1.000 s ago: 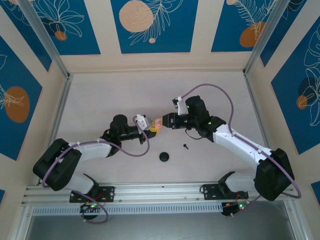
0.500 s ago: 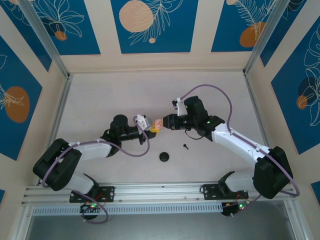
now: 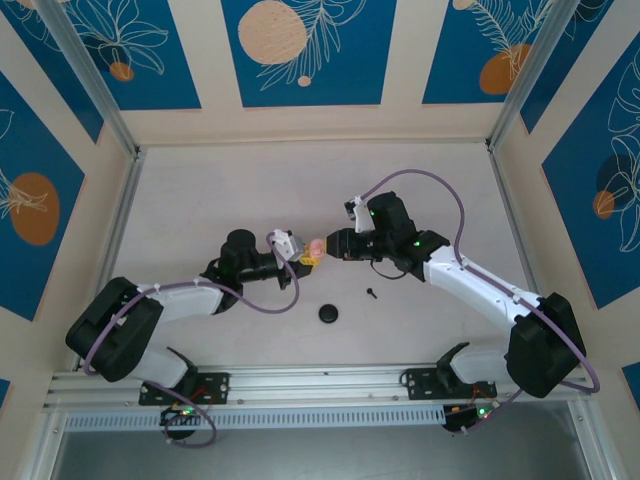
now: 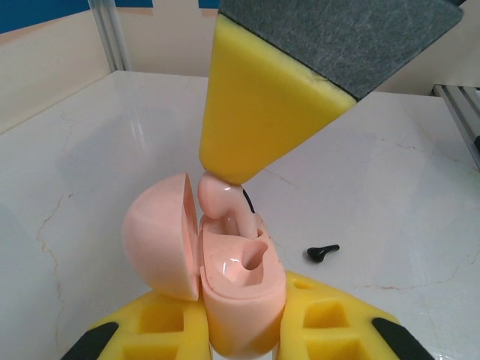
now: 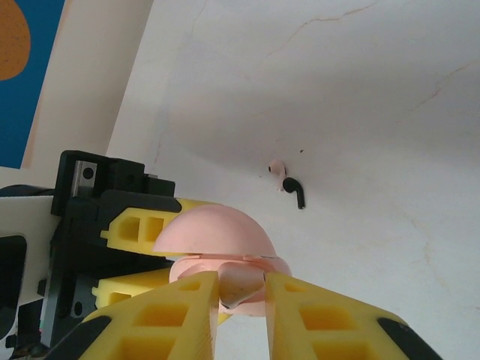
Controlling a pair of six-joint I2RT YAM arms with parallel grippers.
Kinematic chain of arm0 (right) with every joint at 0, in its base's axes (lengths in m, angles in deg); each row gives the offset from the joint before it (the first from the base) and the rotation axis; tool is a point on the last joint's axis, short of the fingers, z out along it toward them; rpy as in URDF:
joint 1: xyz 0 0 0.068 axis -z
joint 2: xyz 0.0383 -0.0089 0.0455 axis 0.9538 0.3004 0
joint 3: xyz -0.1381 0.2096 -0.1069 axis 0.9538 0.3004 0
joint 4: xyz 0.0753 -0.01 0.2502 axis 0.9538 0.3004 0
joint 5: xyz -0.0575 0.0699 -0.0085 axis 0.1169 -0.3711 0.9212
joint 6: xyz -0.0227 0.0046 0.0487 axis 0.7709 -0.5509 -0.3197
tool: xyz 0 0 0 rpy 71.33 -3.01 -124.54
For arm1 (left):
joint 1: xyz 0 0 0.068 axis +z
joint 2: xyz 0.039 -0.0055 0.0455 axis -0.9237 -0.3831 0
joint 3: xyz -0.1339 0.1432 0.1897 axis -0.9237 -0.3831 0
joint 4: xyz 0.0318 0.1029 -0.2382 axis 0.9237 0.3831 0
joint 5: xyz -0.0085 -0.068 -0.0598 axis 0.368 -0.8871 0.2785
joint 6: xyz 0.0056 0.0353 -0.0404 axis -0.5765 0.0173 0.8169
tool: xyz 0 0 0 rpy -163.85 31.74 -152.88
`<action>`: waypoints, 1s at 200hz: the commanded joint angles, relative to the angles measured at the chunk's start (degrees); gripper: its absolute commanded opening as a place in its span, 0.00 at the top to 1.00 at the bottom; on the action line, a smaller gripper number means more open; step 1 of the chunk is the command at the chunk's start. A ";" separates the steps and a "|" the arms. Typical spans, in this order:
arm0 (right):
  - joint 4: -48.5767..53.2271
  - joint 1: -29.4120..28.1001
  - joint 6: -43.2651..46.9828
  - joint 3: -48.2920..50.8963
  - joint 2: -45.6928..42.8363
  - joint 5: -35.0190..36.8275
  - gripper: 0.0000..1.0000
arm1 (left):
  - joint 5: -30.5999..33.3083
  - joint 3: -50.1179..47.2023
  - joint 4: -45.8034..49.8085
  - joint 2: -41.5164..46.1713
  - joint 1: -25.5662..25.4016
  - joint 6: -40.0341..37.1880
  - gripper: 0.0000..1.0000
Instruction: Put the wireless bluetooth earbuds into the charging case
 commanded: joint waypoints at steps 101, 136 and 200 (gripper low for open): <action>4.67 1.35 -0.60 -2.71 -3.37 -1.94 0.68 | -0.91 -0.40 -0.66 2.22 -0.70 -2.21 0.88; 12.13 1.72 -1.16 -6.70 -2.53 -2.50 0.67 | -2.00 -0.92 -0.55 2.81 -0.76 -5.03 0.88; 20.29 0.91 -0.69 -10.69 -1.94 -0.83 0.69 | -0.59 -1.02 2.67 4.22 -1.06 -9.72 0.89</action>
